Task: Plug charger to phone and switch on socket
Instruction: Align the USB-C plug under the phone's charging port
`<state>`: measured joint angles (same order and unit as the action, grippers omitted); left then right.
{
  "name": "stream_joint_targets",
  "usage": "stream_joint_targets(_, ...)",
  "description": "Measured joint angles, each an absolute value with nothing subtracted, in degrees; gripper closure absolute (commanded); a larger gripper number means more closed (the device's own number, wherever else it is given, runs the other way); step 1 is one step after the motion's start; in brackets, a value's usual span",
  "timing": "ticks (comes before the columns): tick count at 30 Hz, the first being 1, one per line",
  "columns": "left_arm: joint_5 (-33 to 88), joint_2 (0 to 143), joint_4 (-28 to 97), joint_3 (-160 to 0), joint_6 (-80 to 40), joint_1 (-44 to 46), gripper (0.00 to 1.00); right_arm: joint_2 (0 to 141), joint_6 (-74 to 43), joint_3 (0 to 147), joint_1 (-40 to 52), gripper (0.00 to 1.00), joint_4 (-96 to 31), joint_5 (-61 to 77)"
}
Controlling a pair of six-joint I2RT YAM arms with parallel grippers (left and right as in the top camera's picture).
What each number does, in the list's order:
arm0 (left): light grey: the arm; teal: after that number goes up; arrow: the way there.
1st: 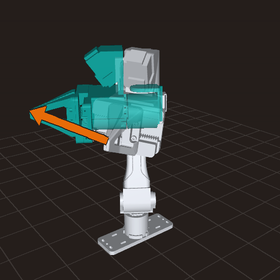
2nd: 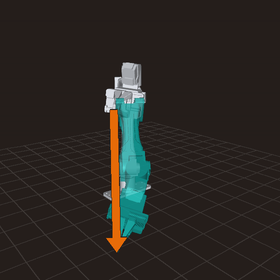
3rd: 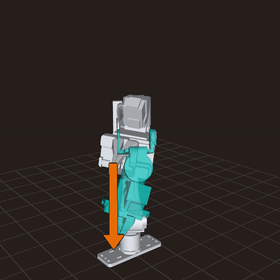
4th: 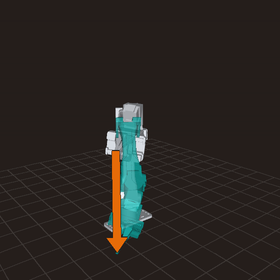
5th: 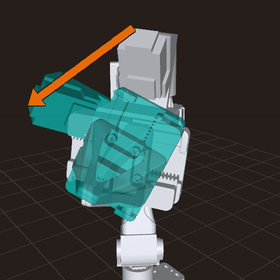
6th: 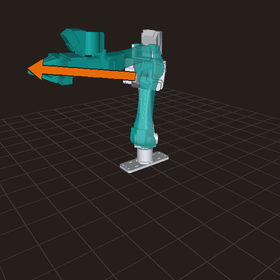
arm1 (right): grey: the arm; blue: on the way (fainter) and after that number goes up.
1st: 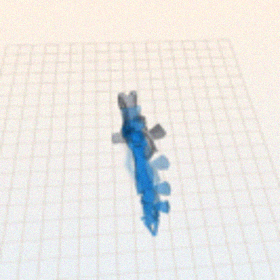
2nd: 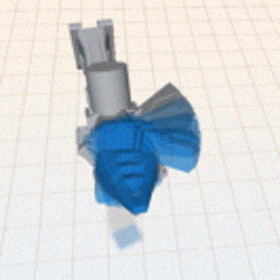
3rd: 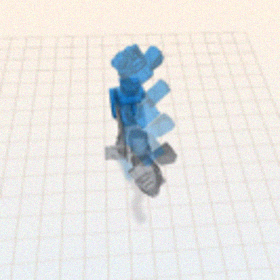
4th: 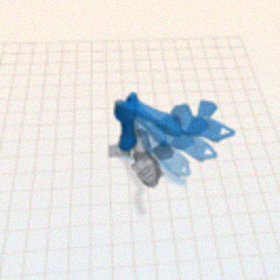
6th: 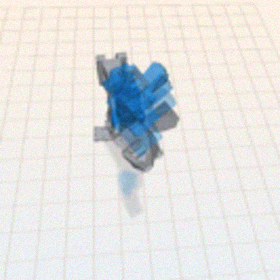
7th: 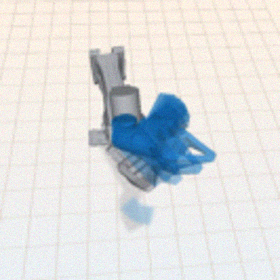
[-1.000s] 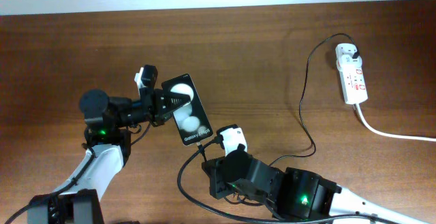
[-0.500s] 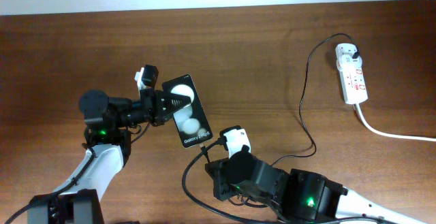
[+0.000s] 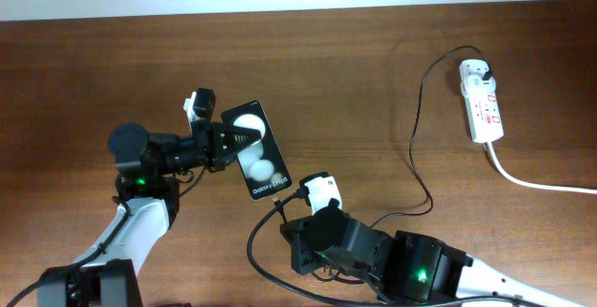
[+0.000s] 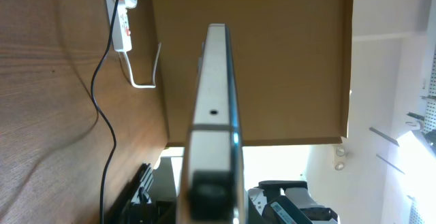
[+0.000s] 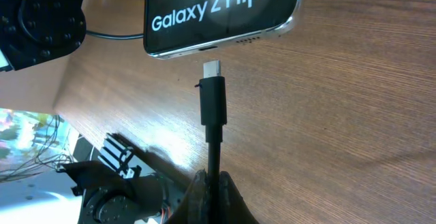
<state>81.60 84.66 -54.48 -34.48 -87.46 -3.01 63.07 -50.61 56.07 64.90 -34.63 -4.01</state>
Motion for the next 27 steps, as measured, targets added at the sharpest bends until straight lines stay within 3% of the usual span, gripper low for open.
stream_joint_targets(27,82.11,84.66,-54.48,-34.48,-87.44,-3.03,1.00,63.07,-49.06,56.07,64.90,0.96,-34.76,-4.01)
